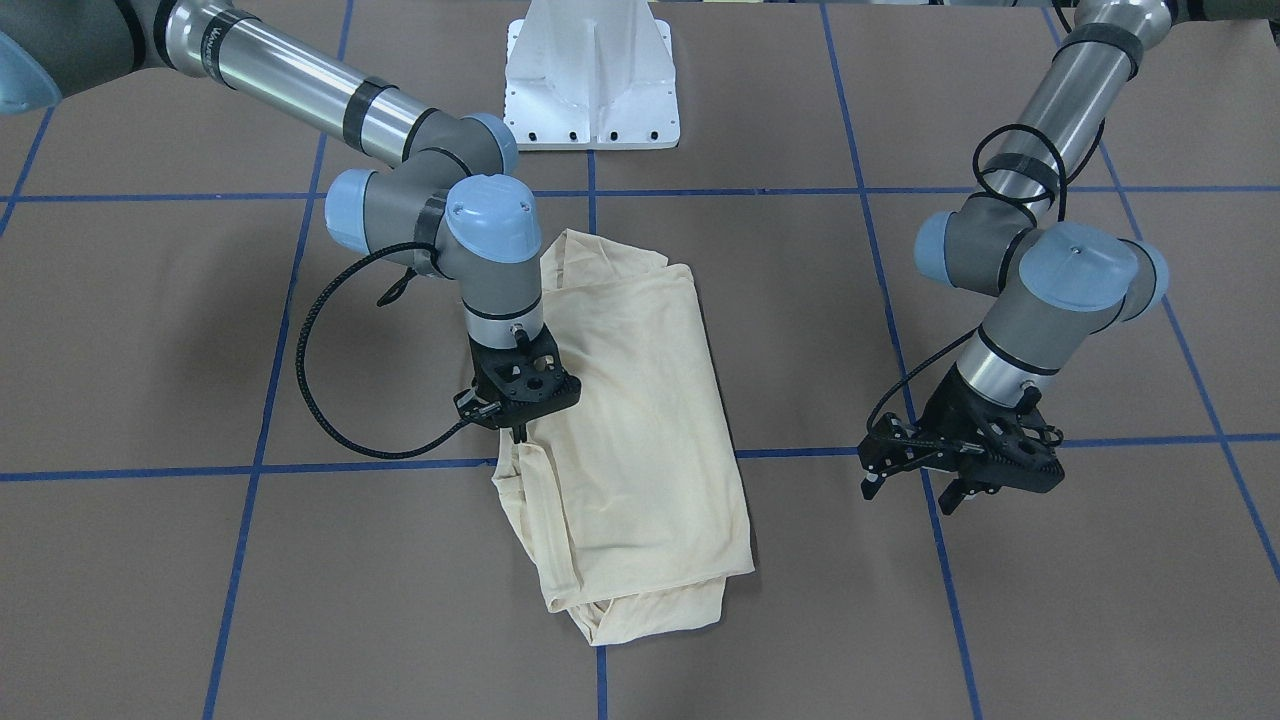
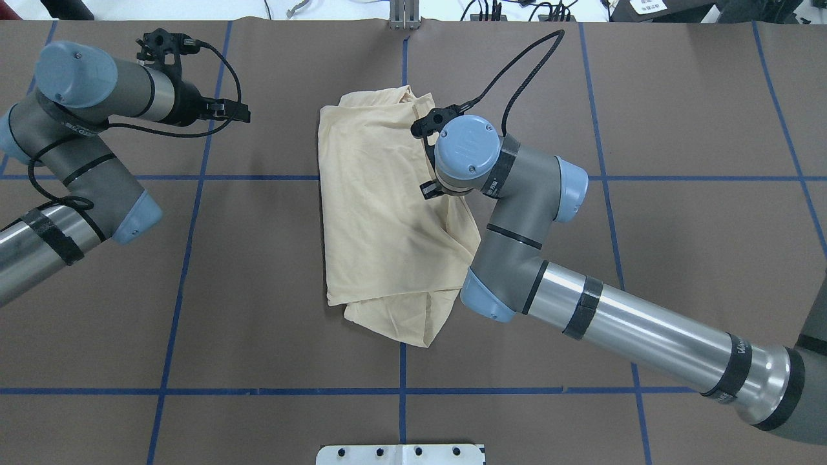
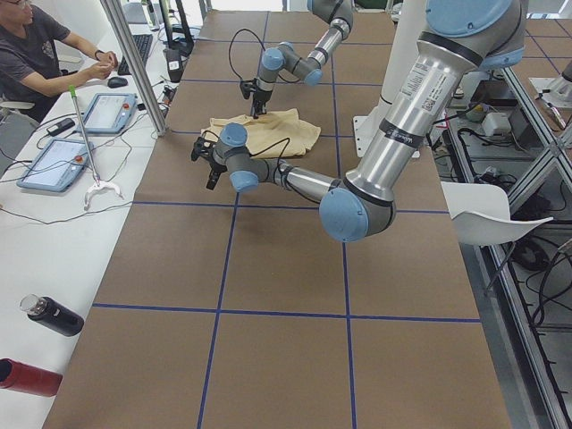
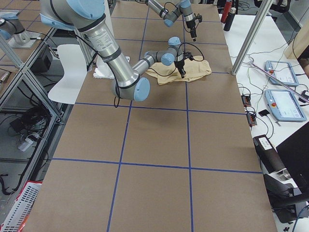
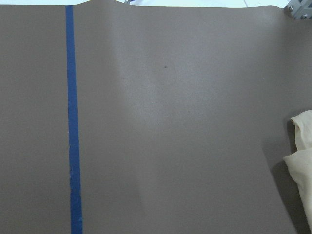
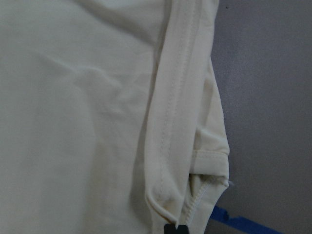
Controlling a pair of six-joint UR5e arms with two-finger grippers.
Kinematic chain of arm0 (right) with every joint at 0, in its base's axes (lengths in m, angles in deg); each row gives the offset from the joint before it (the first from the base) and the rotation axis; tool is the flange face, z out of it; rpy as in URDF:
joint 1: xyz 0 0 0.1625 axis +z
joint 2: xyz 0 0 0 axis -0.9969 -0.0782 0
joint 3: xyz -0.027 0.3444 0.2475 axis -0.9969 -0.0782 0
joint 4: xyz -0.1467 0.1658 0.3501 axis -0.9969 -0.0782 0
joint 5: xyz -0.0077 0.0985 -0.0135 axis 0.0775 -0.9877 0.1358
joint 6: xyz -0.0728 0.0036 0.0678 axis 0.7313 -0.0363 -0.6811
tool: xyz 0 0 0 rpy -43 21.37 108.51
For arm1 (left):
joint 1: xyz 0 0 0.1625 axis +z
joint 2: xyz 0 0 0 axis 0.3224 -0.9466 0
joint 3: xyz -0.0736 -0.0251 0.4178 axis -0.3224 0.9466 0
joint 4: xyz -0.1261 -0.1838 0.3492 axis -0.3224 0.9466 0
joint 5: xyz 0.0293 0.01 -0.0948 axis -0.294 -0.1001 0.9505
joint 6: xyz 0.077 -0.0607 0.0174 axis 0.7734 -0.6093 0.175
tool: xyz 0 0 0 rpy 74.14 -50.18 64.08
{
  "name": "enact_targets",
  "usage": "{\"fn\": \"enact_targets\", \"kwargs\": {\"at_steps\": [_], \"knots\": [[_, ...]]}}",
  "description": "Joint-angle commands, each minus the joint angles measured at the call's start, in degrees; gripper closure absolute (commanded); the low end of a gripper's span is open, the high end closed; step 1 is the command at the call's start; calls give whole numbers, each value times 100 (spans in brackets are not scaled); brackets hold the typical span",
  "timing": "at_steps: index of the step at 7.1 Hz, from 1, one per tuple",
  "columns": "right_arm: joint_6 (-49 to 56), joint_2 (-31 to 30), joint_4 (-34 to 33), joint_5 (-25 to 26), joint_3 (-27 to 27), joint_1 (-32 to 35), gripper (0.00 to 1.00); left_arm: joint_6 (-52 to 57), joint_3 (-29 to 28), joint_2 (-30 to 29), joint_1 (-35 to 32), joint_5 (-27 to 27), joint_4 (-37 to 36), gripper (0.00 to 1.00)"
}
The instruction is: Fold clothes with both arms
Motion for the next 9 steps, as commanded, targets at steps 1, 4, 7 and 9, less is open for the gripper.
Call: {"fn": "enact_targets", "kwargs": {"at_steps": [1,4,7,9], "knots": [[-44,-235,-51,-66,316,29,95,-9,0,-2,15,0,0,0],[-80,-367,-51,-198,397,82,93,-18,0,-2,24,0,0,0],[-80,-500,-51,-198,512,99,86,-18,0,-2,33,0,0,0],[-71,-526,-42,-189,512,99,68,-18,0,-11,33,0,0,0]]}}
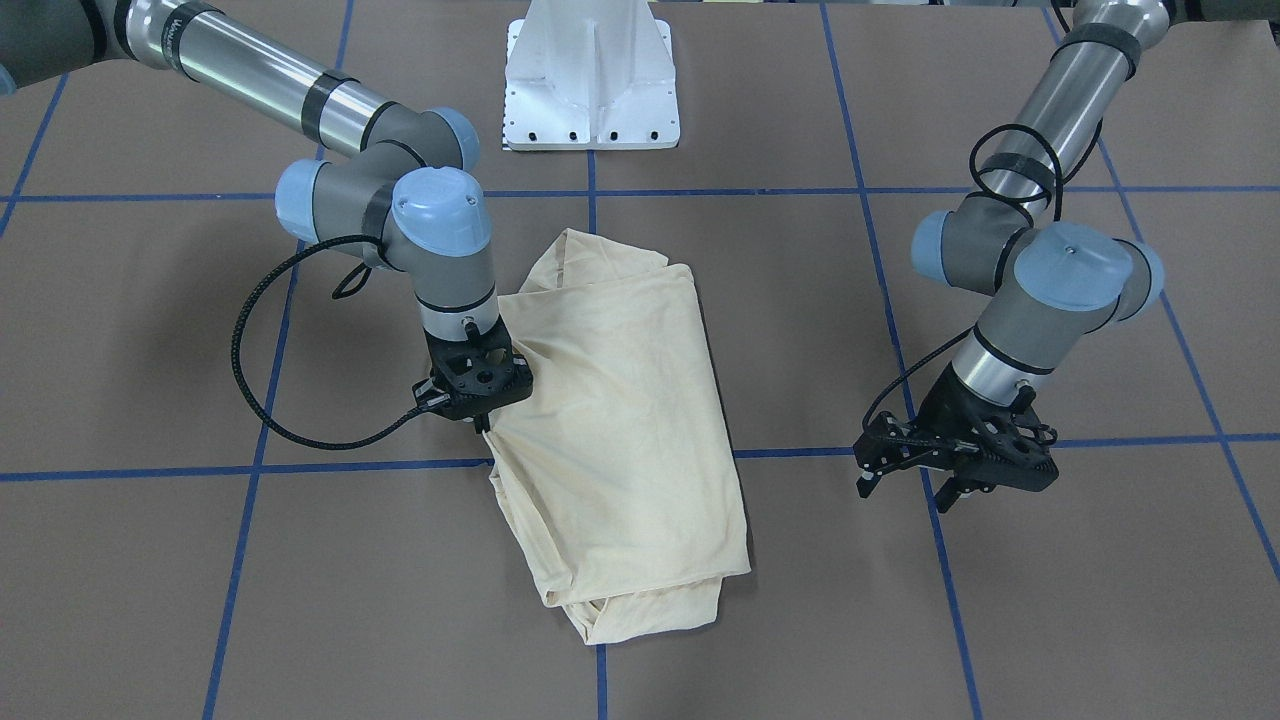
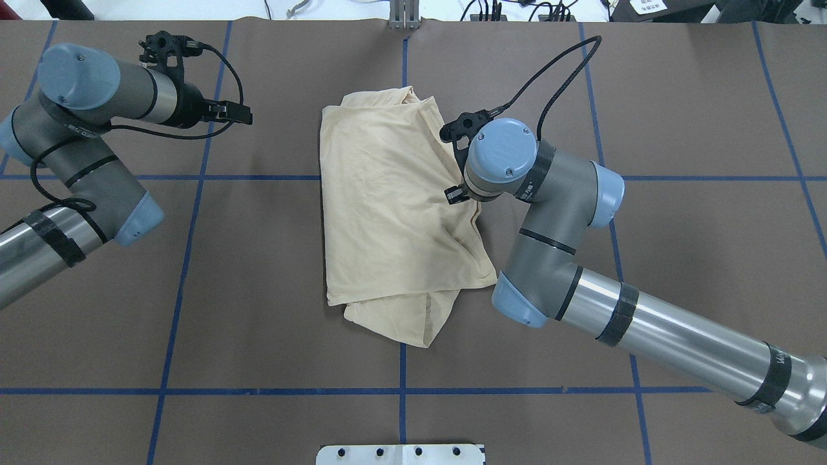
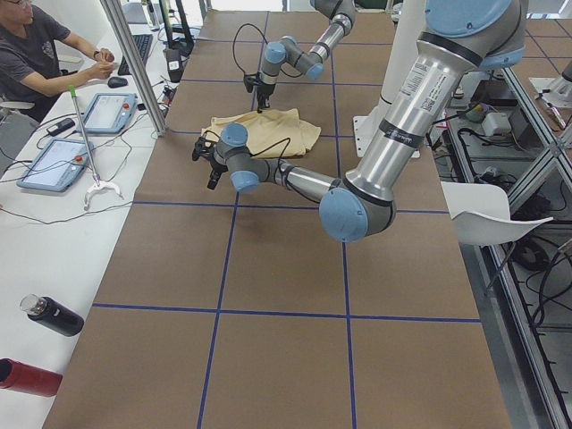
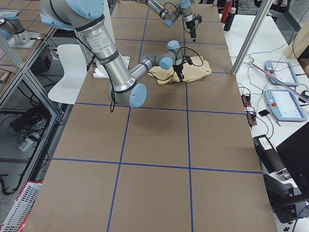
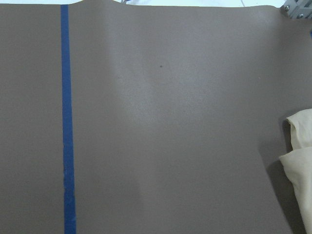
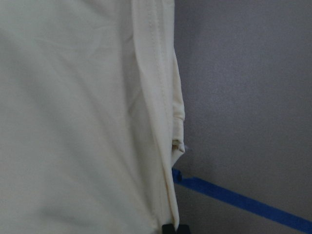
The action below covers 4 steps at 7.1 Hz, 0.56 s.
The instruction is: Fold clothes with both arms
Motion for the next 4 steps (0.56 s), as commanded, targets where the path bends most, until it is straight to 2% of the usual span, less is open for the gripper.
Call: {"fn": "enact_targets", "kwargs": {"at_steps": [1,3,4], "knots": [[7,-64,24,6,13,4,69,-9,0,-15,2,0,0,0],[77,-117,59,6,4,56,76,-26,9,-24,10,0,0,0],[86,-100,60,-3,4,100,75,-35,9,-24,11,0,0,0]]}}
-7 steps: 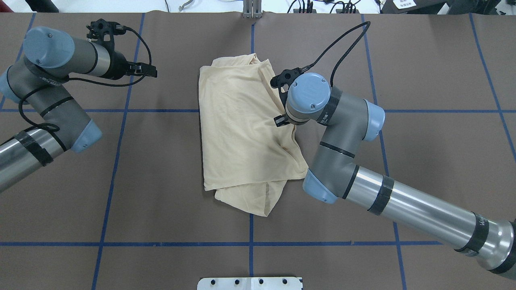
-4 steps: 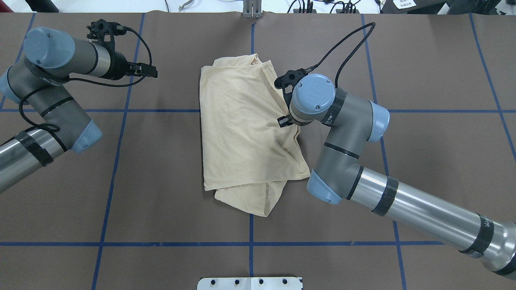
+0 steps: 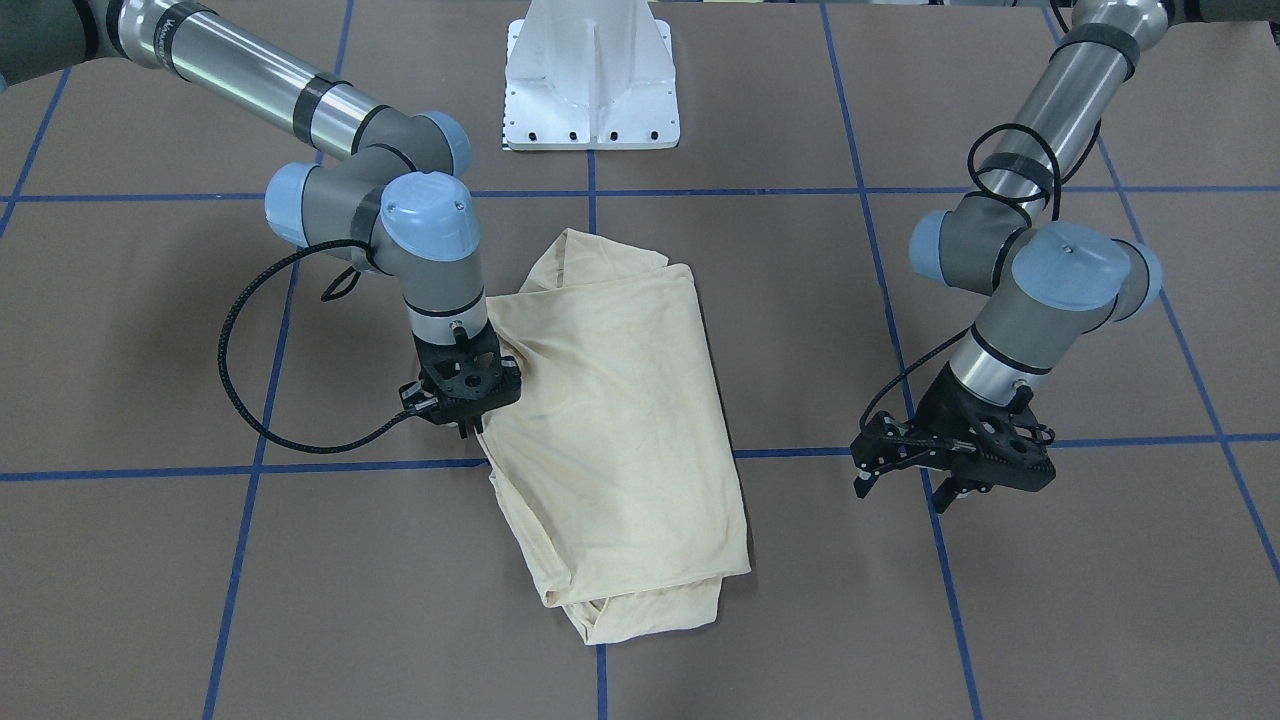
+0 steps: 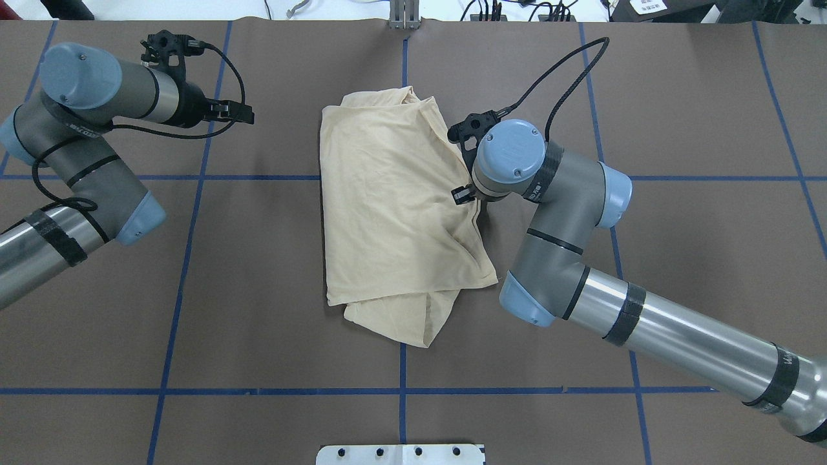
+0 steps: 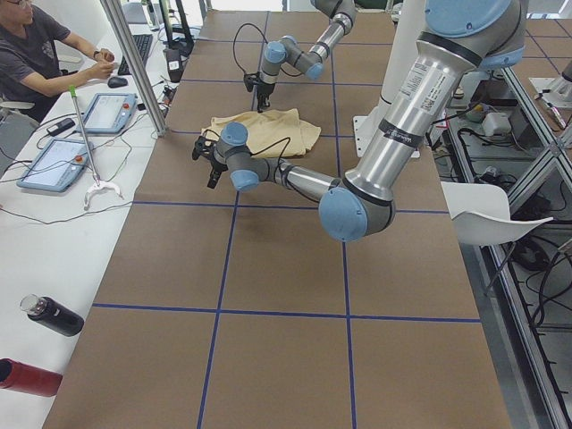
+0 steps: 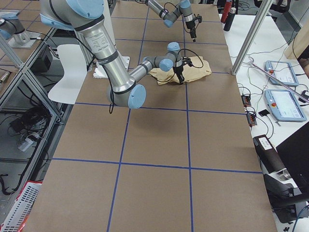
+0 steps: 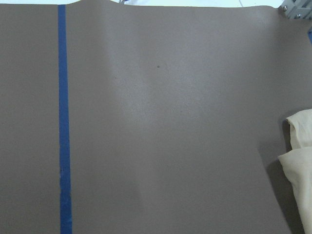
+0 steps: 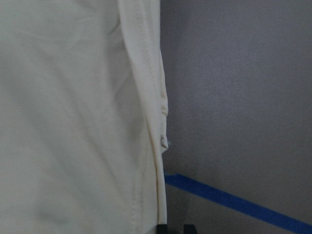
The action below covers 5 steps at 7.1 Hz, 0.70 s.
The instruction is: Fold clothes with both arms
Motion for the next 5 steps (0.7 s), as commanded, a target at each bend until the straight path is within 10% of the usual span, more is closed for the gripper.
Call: {"fn": "enact_targets", "kwargs": {"at_steps": [1,5], "knots": [[24,12,17,-25,-4,73,74,-2,-5,7,3,0,0,0],[-72,100,9,-278,144,99,42,15,-23,15,20,0,0,0]]}}
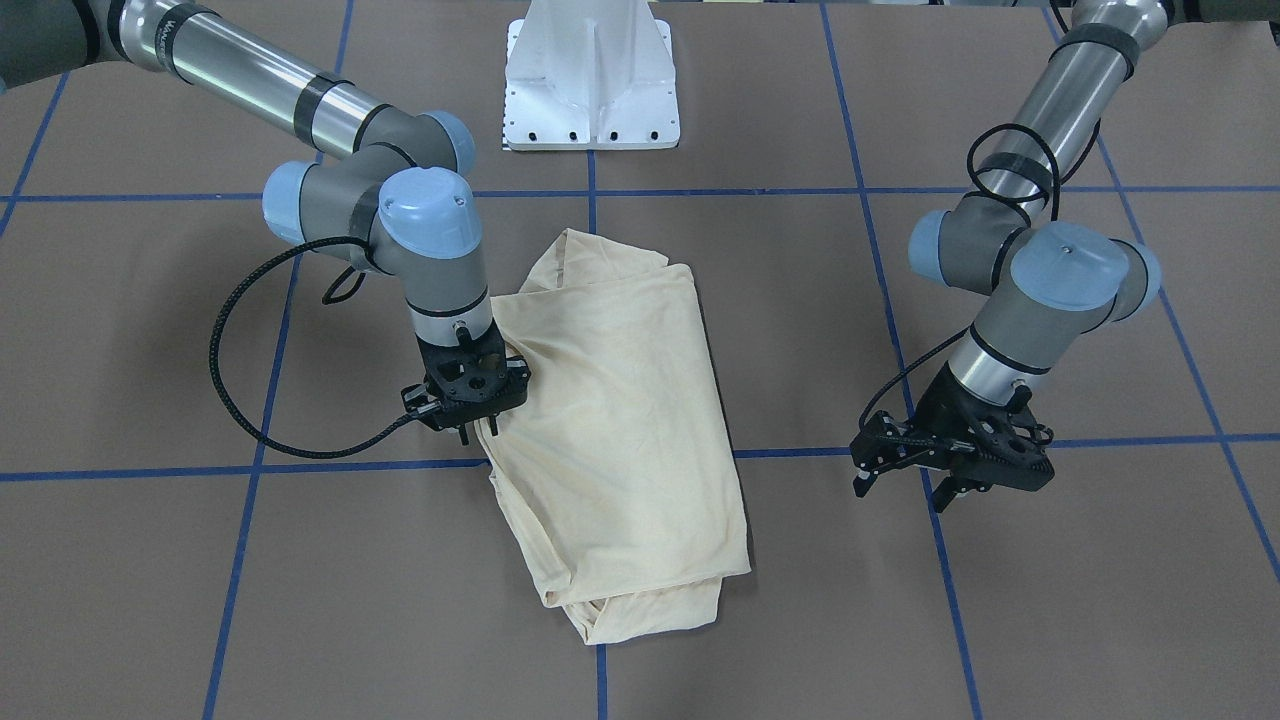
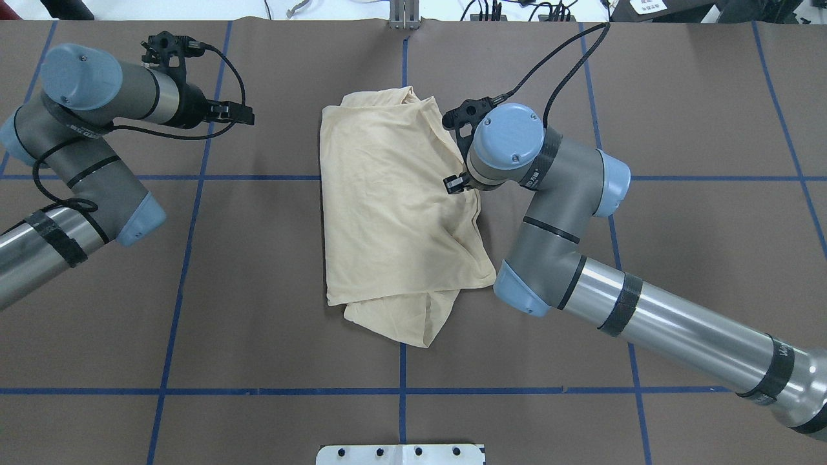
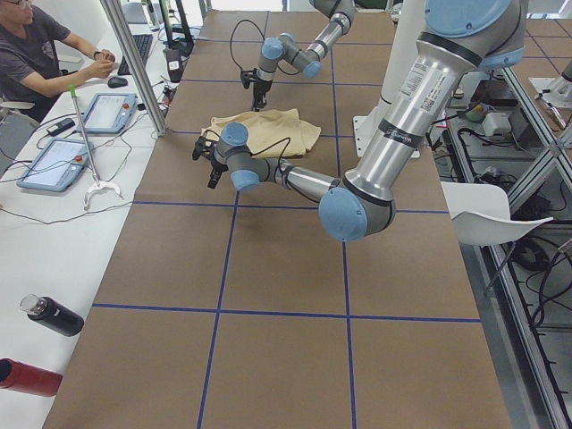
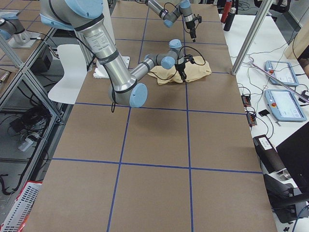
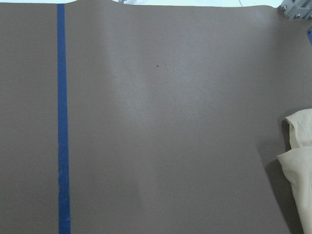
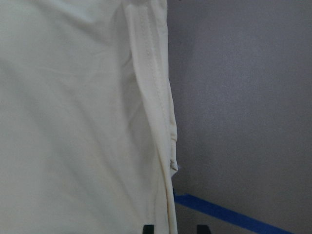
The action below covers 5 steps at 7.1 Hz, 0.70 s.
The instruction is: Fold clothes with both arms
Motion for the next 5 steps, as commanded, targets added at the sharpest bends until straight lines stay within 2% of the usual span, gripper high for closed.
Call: {"fn": "enact_targets", "kwargs": {"at_steps": [1,3,4,5], "knots": [[-59,-120,-66,-236,284,17,37,8,-90,6,7,0,113,0],[-576,-497,-66,-649,706,9,28,8,-328,6,16,0,403,0],[-883,-559,-40,-659,725,-61,24,8,-328,-2,16,0,413,0],[-1277,-577,-40,-720,803,-96,13,8,-328,-2,16,0,413,0]]}}
